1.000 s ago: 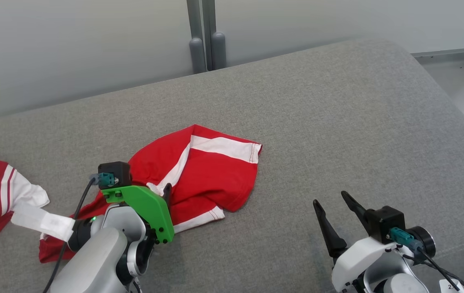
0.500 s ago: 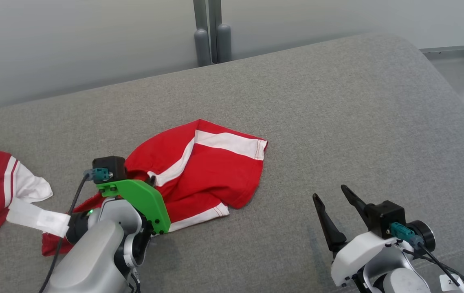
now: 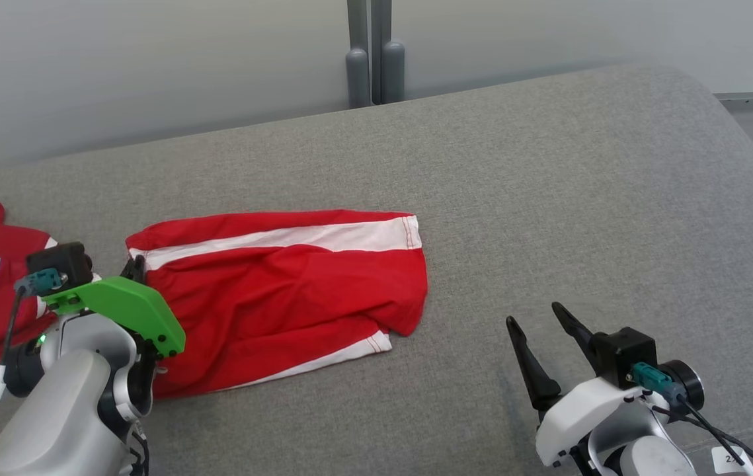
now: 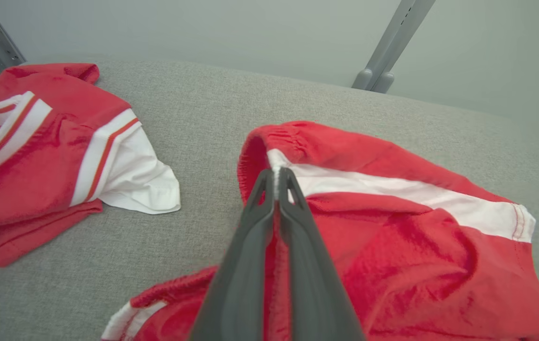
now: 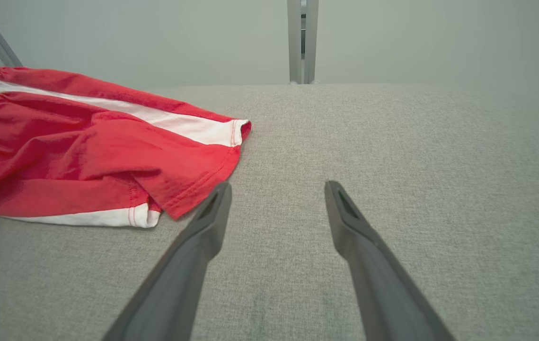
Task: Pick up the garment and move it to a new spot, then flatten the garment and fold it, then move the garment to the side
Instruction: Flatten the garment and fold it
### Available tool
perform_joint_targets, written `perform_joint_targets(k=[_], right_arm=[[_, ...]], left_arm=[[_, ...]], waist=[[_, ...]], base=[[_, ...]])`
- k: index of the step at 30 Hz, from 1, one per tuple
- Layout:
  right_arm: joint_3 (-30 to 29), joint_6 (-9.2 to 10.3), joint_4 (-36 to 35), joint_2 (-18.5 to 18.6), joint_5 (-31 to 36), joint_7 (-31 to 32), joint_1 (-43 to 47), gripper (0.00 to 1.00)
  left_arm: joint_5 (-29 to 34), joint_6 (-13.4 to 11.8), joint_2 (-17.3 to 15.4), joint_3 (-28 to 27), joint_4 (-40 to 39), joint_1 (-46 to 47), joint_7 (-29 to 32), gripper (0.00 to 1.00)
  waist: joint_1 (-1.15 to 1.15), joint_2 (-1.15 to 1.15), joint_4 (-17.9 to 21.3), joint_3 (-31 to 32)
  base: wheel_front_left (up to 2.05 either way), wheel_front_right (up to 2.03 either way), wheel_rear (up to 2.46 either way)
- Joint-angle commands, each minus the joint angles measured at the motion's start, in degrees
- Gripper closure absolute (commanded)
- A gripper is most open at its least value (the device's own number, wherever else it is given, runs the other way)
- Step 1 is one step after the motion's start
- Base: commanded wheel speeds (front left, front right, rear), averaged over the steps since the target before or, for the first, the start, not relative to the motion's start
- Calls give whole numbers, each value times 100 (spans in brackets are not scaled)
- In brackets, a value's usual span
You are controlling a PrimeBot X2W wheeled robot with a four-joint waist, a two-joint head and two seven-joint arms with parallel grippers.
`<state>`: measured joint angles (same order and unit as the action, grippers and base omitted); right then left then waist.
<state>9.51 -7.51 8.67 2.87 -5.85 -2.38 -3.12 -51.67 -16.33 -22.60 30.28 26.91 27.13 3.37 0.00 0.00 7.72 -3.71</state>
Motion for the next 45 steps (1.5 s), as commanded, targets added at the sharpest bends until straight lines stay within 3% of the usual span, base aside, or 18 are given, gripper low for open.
perform_joint_targets(k=[1, 2, 3, 4, 5, 16, 22, 26, 34, 40, 45], right_arm=[[29, 4, 24, 4, -2, -31, -81, 0], [37, 4, 26, 5, -1, -24, -104, 0], [49, 4, 25, 4, 2, -16, -114, 0], [49, 4, 25, 4, 2, -16, -114, 0], [62, 4, 24, 4, 7, -8, -122, 0], [-81, 4, -40, 4, 49, -28, -110, 0], [-234, 4, -133, 4, -514, -282, 1, 0], [-498, 5, -31, 9, -841, -345, 65, 0], [-553, 2, 123, 6, -1145, -501, 71, 0], [-534, 2, 195, 8, -990, -526, 184, 0], [-542, 2, 195, 8, -816, -580, 331, 0]], left_arm=[[-33, -16, -92, -27, 37, -33, -19, 100], [8, -14, -134, -27, 54, -5, -50, 100], [41, -13, -161, -29, 80, 27, -66, 60], [41, -13, -161, -29, 80, 27, -66, 60], [88, 6, -187, -22, 106, 66, -130, 0], [543, 386, -187, 186, 265, -20, -1182, 0], [703, 445, -90, 175, -77, -520, -1731, 0], [840, 464, 74, -195, -607, -932, -1857, 0], [1961, 1223, 635, -1345, -2127, -2192, -1858, 0], [2546, 1590, 1032, -1894, -2292, -2950, -1851, 0], [2861, 1793, 1104, -2042, -2000, -3356, -1852, 0]], waist=[[0, 0, -24, -10], [0, 0, -27, -16], [0, 0, -27, -22], [0, 0, -27, -22], [0, 0, -25, -28], [0, 0, -77, 128], [0, 0, -281, 353], [0, 0, -460, 465], [0, 0, -740, 672], [0, 0, -907, 821], [0, 0, -1026, 954]], base=[[0, 0, 0], [0, 0, 0], [0, 0, 0], [0, 0, 0], [0, 0, 0], [0, 0, 0], [0, 0, 0], [0, 0, 0], [0, 0, 0], [0, 0, 0], [0, 0, 0]])
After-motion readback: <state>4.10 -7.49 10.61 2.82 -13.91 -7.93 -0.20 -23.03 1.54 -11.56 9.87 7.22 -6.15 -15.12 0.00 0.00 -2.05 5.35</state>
